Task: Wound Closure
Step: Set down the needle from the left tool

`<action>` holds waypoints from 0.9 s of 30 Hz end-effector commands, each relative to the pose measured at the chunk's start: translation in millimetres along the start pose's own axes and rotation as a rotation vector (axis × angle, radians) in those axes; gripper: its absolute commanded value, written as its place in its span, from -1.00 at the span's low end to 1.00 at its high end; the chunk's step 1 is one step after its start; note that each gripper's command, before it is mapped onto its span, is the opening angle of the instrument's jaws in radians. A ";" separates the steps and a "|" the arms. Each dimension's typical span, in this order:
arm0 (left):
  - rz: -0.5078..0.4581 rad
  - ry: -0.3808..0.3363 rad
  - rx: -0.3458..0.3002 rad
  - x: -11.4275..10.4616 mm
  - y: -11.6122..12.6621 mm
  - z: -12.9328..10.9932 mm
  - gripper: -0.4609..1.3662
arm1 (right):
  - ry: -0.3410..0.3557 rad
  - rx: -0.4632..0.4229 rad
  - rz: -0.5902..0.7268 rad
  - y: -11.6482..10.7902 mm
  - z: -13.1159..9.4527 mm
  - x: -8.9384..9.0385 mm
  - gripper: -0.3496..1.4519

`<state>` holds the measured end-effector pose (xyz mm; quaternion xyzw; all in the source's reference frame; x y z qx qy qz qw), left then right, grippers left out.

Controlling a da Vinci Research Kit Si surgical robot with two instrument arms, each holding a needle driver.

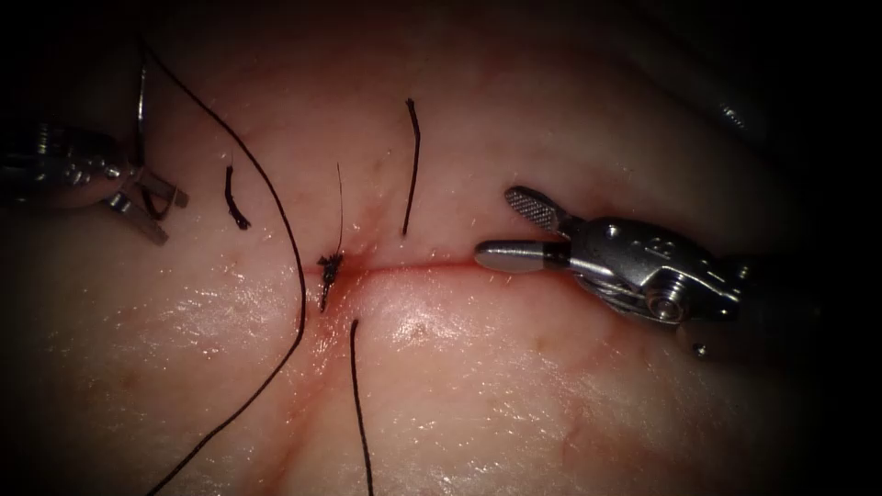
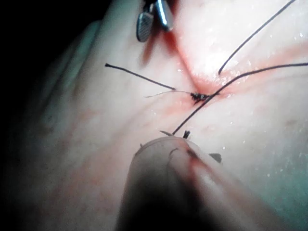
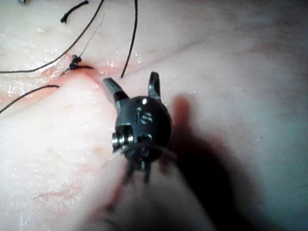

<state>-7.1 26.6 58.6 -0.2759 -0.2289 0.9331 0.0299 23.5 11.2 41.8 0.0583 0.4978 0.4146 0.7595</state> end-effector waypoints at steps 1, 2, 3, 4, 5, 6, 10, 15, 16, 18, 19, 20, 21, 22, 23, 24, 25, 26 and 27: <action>-0.013 -0.002 0.006 0.1 0.1 -0.1 0.54 | 0.000 0.001 0.001 0.0 0.2 0.0 0.66; -0.025 -0.001 0.005 0.2 0.2 -0.2 0.63 | 0.000 0.000 0.001 0.0 0.2 0.0 0.66; -0.032 -0.001 0.005 0.3 0.3 -0.4 0.66 | 0.000 0.000 0.001 -0.1 0.3 0.0 0.66; -0.040 0.002 0.005 0.5 0.4 -0.6 0.73 | 0.000 -0.001 0.001 -0.1 0.4 0.1 0.66; -0.043 0.005 0.005 0.7 0.5 -0.9 0.77 | 0.000 -0.002 0.002 -0.1 0.5 0.1 0.66; -0.046 0.010 0.006 0.9 0.6 -1.1 0.78 | 0.000 -0.002 0.002 -0.1 0.5 0.1 0.66; -0.072 0.050 0.013 2.0 0.7 -2.8 0.81 | 0.000 0.000 0.003 -0.1 0.6 0.2 0.67; -0.080 0.147 0.054 3.4 0.1 -5.8 0.86 | 0.000 0.000 0.003 -0.2 0.6 0.2 0.68; -0.072 0.167 0.059 3.7 0.2 -7.1 0.87 | 0.000 0.001 0.003 -0.2 0.6 0.2 0.68; -0.065 0.181 0.057 3.9 0.5 -8.6 0.86 | 0.000 0.001 0.003 -0.2 0.6 0.2 0.68; -0.061 0.187 0.055 4.0 0.8 -9.4 0.86 | 0.000 0.001 0.003 -0.2 0.6 0.2 0.68; -0.062 0.190 0.052 4.0 1.0 -9.9 0.86 | 0.000 0.001 0.003 -0.2 0.6 0.2 0.68; -0.056 0.202 0.054 4.1 1.3 -11.0 0.85 | 0.000 0.001 0.003 -0.3 0.6 0.2 0.68; -0.049 0.209 0.055 4.2 1.4 -11.8 0.84 | 0.000 0.001 0.003 -0.3 0.6 0.3 0.68; -0.028 0.221 0.062 4.5 1.6 -12.8 0.82 | 0.000 0.000 0.003 -0.3 0.7 0.3 0.68; -0.006 0.229 0.067 4.8 1.6 -13.7 0.80 | 0.001 -0.001 0.004 -0.3 0.8 0.3 0.69; 0.008 0.239 0.075 5.1 1.6 -14.4 0.78 | 0.001 0.001 0.004 -0.4 0.9 0.3 0.69; 0.023 0.249 0.085 5.5 1.5 -14.9 0.77 | 0.001 -0.001 0.005 -0.5 1.1 0.4 0.70; 0.025 0.264 0.097 5.9 1.4 -15.4 0.77 | 0.002 0.001 0.005 -0.6 1.2 0.4 0.70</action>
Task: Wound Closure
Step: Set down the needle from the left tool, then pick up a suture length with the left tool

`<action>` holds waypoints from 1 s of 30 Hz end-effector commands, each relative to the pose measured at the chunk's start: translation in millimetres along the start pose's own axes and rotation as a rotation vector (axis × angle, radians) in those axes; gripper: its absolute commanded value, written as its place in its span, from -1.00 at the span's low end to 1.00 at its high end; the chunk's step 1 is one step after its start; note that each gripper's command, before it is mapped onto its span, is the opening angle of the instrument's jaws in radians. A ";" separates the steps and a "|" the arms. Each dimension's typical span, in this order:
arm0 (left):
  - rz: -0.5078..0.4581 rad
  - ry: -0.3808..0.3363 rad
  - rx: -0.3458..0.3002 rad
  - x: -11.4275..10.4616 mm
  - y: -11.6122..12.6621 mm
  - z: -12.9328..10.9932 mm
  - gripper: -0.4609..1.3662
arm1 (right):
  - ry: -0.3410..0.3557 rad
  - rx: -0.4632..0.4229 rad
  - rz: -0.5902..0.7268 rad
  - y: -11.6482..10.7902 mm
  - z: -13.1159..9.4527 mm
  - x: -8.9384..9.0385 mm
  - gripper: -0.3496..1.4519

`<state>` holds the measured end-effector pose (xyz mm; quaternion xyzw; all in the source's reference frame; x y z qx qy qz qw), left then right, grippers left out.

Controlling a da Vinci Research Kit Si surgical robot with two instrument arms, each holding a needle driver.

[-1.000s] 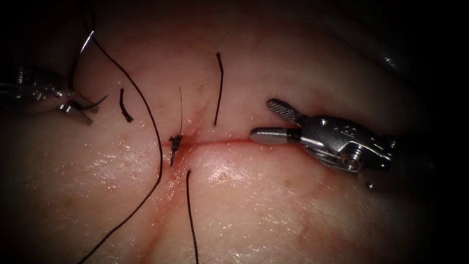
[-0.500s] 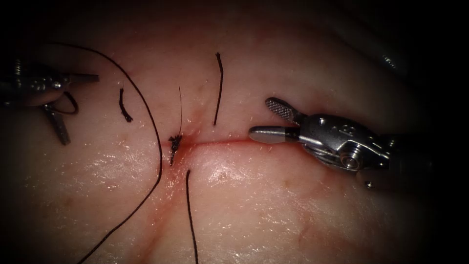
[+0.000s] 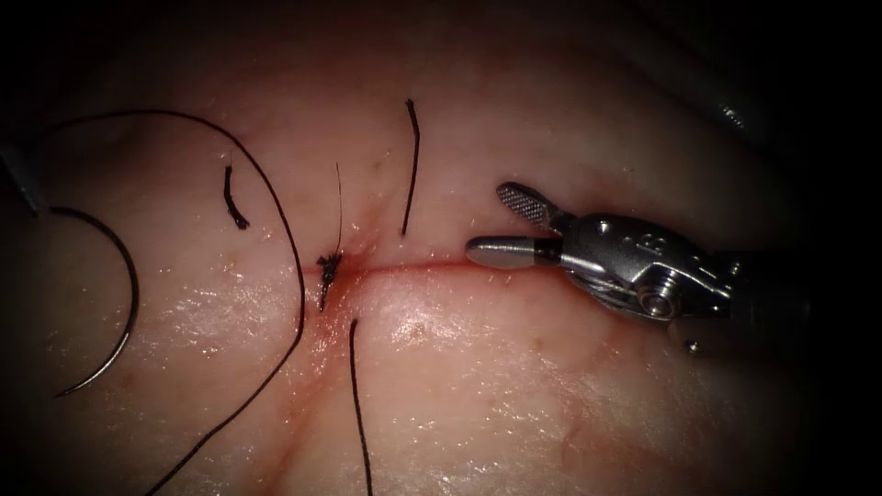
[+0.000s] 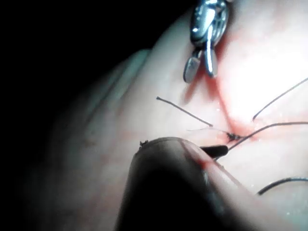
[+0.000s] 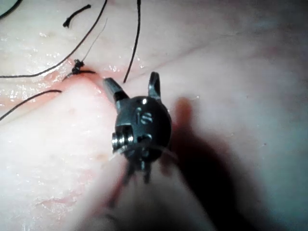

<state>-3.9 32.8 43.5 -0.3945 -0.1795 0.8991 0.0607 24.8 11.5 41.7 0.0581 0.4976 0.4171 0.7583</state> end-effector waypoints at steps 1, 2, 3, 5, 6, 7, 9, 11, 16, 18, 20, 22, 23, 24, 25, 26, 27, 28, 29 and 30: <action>0.009 0.020 0.020 0.3 -0.1 -0.3 0.77 | 0.001 0.006 0.001 -0.1 0.2 0.0 0.71; 0.002 0.048 0.040 0.8 -0.4 -0.7 0.75 | 0.002 0.010 0.002 -0.3 0.5 0.1 0.71; -0.004 0.077 0.059 1.2 -0.7 -1.0 0.73 | 0.002 0.012 0.002 -0.4 0.6 0.1 0.71; -0.020 0.130 0.085 1.6 -1.0 -1.3 0.67 | 0.003 0.012 0.003 -0.6 0.6 0.2 0.71; -0.025 0.157 0.093 1.6 -1.1 -1.3 0.56 | 0.003 0.016 0.003 -0.7 0.6 0.2 0.71; -0.021 0.173 0.095 1.6 -1.0 -1.3 0.44 | 0.003 0.016 0.003 -0.7 0.6 0.2 0.71; -0.031 0.213 0.098 1.5 -0.5 -0.9 0.04 | 0.002 0.020 0.005 -0.7 0.4 0.4 0.71; -0.035 0.222 0.100 1.2 0.3 -0.4 -0.09 | 0.002 0.024 0.007 -0.7 0.3 0.7 0.71; -0.029 0.232 0.104 -0.3 2.5 2.2 0.02 | 0.001 0.041 -0.022 -0.4 0.0 1.4 0.71; -0.021 0.238 0.105 -1.1 3.3 3.5 0.08 | 0.000 0.046 -0.031 -0.1 0.0 1.7 0.72; -0.014 0.243 0.104 -1.5 3.6 4.3 0.08 | -0.001 0.047 -0.042 0.0 0.0 1.8 0.74; 0.001 0.266 0.089 -2.0 4.0 5.3 0.02 | 0.001 0.057 -0.047 0.0 0.0 1.9 0.76; 0.010 0.278 0.080 -2.2 4.2 5.7 0.02 | 0.001 0.060 -0.046 0.0 0.0 1.9 0.76; 0.012 0.280 0.079 -2.2 4.3 5.8 0.00 | 0.002 0.061 -0.052 0.0 0.0 1.9 0.76; 0.018 0.286 0.079 -2.4 4.4 6.0 -0.06 | 0.002 0.062 -0.053 0.0 0.0 1.9 0.76; 0.028 0.290 0.073 -2.5 4.6 6.3 -0.07 | 0.002 0.063 -0.053 -0.1 0.0 1.9 0.76; 0.034 0.292 0.069 -2.6 4.8 6.5 -0.08 | 0.002 0.064 -0.053 -0.1 -0.1 1.9 0.76; 0.045 0.298 0.063 -2.7 5.1 6.9 -0.07 | 0.002 0.065 -0.053 -0.1 -0.1 1.9 0.76; 0.047 0.296 0.060 -2.7 5.1 7.0 -0.06 | 0.002 0.065 -0.053 -0.1 -0.1 1.9 0.76; 0.053 0.298 0.057 -2.7 5.4 7.2 -0.04 | 0.003 0.068 -0.059 -0.1 -0.1 1.9 0.77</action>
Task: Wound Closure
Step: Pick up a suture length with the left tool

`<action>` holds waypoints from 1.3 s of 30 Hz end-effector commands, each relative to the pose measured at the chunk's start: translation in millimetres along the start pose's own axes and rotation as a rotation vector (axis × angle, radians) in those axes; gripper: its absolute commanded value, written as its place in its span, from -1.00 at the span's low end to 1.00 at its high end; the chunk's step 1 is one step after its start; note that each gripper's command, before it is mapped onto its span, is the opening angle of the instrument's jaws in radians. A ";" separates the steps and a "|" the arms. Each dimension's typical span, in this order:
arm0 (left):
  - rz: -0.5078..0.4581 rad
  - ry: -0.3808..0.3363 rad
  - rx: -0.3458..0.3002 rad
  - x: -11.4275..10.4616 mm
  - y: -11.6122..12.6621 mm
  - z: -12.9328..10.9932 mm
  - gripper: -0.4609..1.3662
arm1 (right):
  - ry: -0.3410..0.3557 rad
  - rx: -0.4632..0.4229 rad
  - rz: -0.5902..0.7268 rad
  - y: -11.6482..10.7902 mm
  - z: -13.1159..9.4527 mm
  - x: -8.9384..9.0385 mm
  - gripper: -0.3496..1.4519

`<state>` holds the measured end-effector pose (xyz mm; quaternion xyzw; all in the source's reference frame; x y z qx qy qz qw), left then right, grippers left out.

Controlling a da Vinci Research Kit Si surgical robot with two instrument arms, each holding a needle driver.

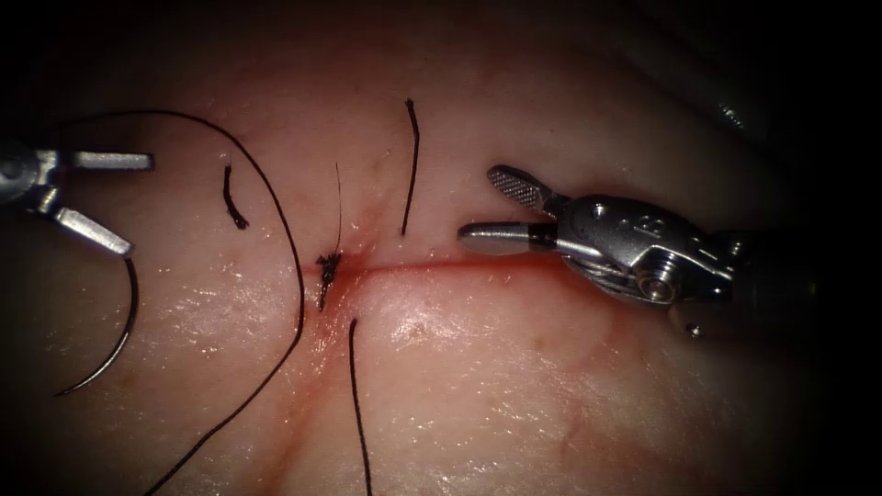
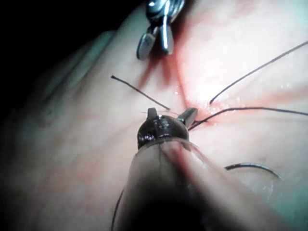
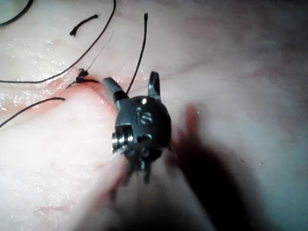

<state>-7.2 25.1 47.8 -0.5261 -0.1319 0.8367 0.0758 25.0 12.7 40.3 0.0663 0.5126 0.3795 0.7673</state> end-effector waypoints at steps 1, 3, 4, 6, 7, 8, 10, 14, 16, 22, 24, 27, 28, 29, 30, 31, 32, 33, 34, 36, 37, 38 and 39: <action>0.007 0.000 -0.007 -0.1 0.2 0.2 -0.02 | 0.001 0.007 -0.001 0.0 0.0 0.0 0.76; 0.005 0.001 -0.010 -0.1 0.4 0.4 0.02 | 0.001 0.008 -0.001 0.1 0.0 0.0 0.77; 0.008 0.002 -0.014 -0.1 0.5 0.5 0.00 | 0.001 0.008 -0.001 0.1 0.0 0.0 0.77; 0.016 0.001 -0.024 -0.2 0.8 0.8 0.10 | 0.001 0.011 -0.001 0.1 0.0 0.0 0.78; 0.016 0.001 -0.024 -0.2 0.8 0.8 0.10 | 0.001 0.011 -0.001 0.1 0.0 0.0 0.78; 0.018 0.001 -0.027 -0.2 0.9 0.9 0.09 | 0.001 0.012 -0.001 0.0 0.0 0.0 0.78; 0.021 0.002 -0.030 -0.2 0.9 1.2 0.17 | 0.002 0.013 -0.002 0.0 -0.1 -0.1 0.78; 0.022 0.004 -0.031 -0.1 0.8 1.5 0.20 | 0.003 0.017 -0.005 -0.1 -0.4 -0.3 0.77; 0.021 0.005 -0.029 0.0 0.5 1.8 0.17 | 0.003 0.021 -0.006 -0.2 -0.8 -0.4 0.77; 0.020 0.009 -0.029 0.7 0.3 2.8 0.11 | 0.003 0.028 -0.013 -0.1 -1.5 -0.5 0.71; 0.020 0.005 -0.034 0.9 0.1 3.2 0.10 | 0.003 0.029 -0.013 -0.1 -1.5 -0.5 0.74; 0.022 0.004 -0.038 1.1 0.0 3.6 0.07 | 0.000 0.032 -0.014 -0.3 -1.7 -0.5 0.73; 0.022 0.004 -0.038 1.1 0.0 3.7 0.06 | 0.000 0.033 -0.014 -0.3 -1.8 -0.5 0.71; 0.023 0.005 -0.039 1.1 0.1 3.7 0.06 | 0.000 0.033 -0.014 -0.3 -1.8 -0.5 0.70; 0.024 0.005 -0.040 1.1 0.2 3.6 0.06 | 0.000 0.032 -0.014 -0.2 -1.7 -0.4 0.71; 0.024 0.006 -0.041 1.1 0.2 3.5 0.07 | 0.000 0.031 -0.013 -0.2 -1.7 -0.4 0.72; 0.024 0.006 -0.041 1.1 0.2 3.5 0.07 | 0.000 0.030 -0.013 -0.2 -1.5 -0.4 0.73; 0.024 0.006 -0.041 1.1 0.2 3.5 0.07 | 0.000 0.029 -0.013 -0.2 -1.4 -0.4 0.73; 0.024 0.006 -0.041 1.1 0.2 3.5 0.06 | 0.000 0.028 -0.013 -0.2 -1.3 -0.4 0.74; 0.020 0.005 -0.040 1.1 0.4 3.6 0.07 | 0.000 0.028 -0.010 -0.3 -0.9 -0.2 0.74; 0.021 0.004 -0.040 1.0 0.6 3.6 0.06 | -0.002 0.030 -0.009 -0.3 -0.7 -0.1 0.74; 0.023 0.004 -0.040 0.9 0.9 3.6 0.08 | -0.002 0.031 -0.007 -0.4 -0.3 0.2 0.76; 0.024 0.004 -0.040 0.9 0.9 3.6 0.07 | -0.002 0.030 -0.007 -0.4 -0.2 0.2 0.76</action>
